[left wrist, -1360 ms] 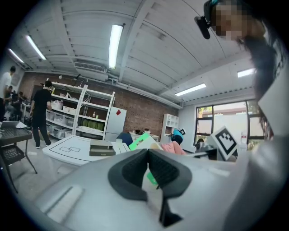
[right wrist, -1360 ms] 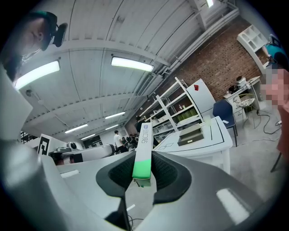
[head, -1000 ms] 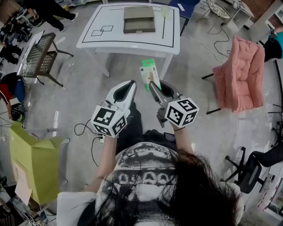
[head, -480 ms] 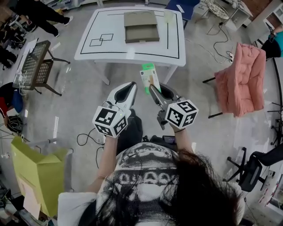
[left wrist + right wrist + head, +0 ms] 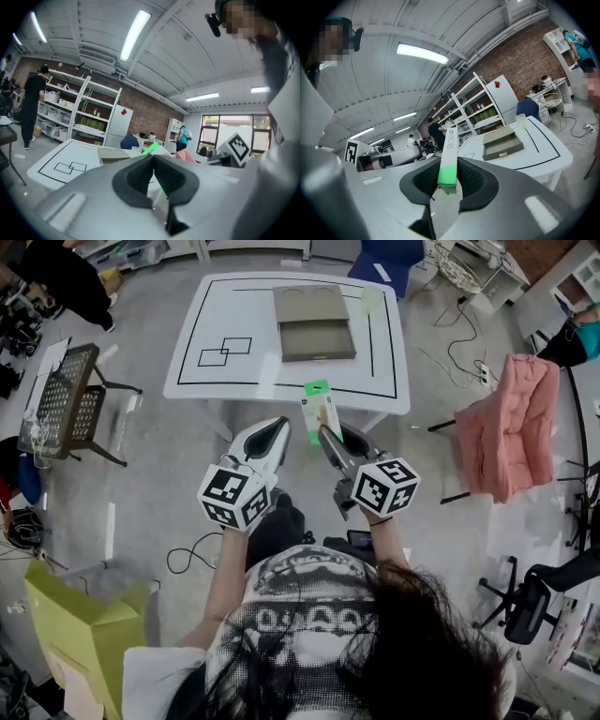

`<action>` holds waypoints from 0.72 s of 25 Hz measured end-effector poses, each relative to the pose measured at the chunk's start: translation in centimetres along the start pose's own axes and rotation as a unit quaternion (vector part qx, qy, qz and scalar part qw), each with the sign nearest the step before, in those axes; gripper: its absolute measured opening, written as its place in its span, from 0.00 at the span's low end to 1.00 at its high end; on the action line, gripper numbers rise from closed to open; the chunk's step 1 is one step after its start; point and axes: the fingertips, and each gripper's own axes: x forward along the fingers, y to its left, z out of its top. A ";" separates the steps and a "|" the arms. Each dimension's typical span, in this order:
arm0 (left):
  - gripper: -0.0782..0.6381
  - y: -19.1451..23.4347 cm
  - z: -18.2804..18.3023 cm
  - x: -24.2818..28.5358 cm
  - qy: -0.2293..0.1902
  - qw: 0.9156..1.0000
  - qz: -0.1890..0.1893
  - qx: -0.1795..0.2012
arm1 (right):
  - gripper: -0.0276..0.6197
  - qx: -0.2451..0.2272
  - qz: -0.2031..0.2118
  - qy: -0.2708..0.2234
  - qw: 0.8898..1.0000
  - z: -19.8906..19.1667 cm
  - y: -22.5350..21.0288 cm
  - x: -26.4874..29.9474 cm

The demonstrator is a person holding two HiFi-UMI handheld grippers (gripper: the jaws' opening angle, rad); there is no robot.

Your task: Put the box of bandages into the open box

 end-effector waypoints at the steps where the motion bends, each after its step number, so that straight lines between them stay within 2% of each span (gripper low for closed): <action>1: 0.11 0.9 0.3 0.1 0.000 1.000 -0.002 0.000 | 0.19 0.000 -0.003 -0.001 1.000 0.2 0.0 0.8; 8: 0.11 6.0 0.9 1.4 0.002 1.000 -0.014 -0.005 | 0.19 0.000 -0.014 -0.001 1.000 0.9 0.1 5.6; 18: 0.11 8.7 0.4 3.1 0.016 0.999 -0.035 -0.019 | 0.19 0.010 -0.035 0.011 0.999 0.7 -1.1 8.5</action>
